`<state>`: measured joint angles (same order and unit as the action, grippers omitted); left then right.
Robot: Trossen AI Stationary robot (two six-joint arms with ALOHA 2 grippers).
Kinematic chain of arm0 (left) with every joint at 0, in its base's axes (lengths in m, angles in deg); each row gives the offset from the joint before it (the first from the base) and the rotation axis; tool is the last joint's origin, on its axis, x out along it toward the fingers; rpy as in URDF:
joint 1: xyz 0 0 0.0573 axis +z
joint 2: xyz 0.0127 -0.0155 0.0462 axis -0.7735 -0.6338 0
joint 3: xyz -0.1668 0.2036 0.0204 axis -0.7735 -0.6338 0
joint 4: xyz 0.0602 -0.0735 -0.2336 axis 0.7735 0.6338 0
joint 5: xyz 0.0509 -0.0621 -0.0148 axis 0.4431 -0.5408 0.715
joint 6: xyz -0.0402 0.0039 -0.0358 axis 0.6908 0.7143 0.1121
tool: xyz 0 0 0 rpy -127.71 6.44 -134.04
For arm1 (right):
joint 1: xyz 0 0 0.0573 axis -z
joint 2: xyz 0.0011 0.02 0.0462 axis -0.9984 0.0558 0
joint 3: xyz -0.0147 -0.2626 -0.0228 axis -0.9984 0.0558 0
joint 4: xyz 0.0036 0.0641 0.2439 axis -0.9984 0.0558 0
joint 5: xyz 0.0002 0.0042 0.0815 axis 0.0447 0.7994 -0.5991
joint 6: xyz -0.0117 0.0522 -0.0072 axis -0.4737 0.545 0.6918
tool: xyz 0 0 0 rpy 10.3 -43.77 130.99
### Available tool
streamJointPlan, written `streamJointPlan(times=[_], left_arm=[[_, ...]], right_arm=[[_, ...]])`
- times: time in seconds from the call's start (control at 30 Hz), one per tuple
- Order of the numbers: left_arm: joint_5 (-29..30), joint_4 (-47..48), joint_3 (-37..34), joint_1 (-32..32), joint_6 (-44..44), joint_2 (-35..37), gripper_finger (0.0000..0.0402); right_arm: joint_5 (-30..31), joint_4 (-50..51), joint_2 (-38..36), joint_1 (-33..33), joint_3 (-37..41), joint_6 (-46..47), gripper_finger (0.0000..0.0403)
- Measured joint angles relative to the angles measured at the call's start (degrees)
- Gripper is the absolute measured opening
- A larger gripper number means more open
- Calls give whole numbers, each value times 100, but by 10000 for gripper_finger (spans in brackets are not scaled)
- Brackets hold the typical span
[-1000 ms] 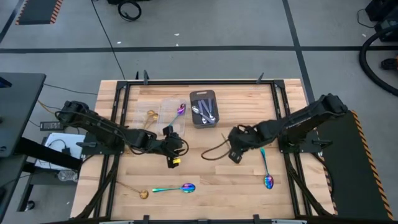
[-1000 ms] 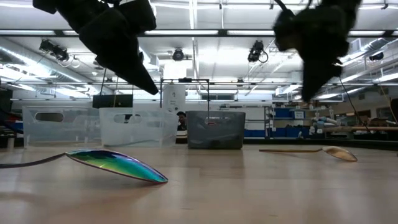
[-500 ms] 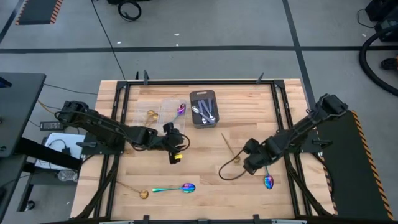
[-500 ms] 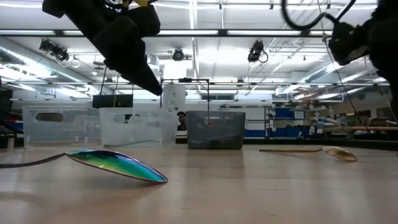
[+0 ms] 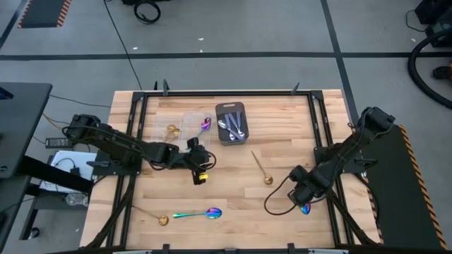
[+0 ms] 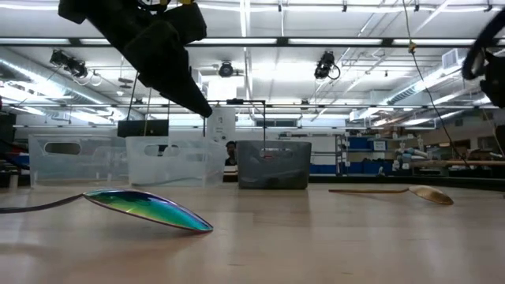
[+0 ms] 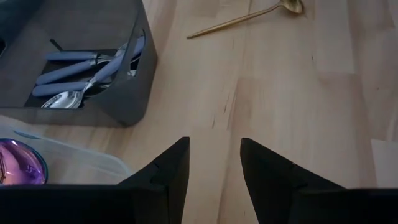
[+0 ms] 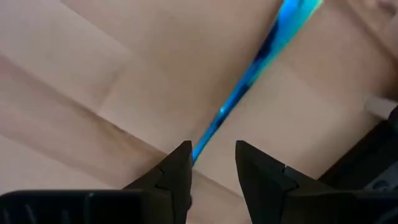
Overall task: Sort silverware by color (type)
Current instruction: Put the blue spoon into the right transparent bin
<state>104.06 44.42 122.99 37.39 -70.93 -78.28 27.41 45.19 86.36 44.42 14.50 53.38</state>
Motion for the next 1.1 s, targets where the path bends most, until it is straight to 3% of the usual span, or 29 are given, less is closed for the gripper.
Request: streamJointPlan(times=[0.27,0.5,0.9,1.1], left_arm=[[1,0,0,0,-2,0,151],[2,-2,0,-2,-2,0,151],[5,-322,0,-2,-16,-2,151],[4,-790,0,-2,-296,-2,151]], right_arm=[[-131,-1077,0,-324,453,427,132],[-148,-1355,0,-382,682,598,129],[202,-1400,-17,-384,745,473,16],[507,-1356,-106,-374,758,144,11]])
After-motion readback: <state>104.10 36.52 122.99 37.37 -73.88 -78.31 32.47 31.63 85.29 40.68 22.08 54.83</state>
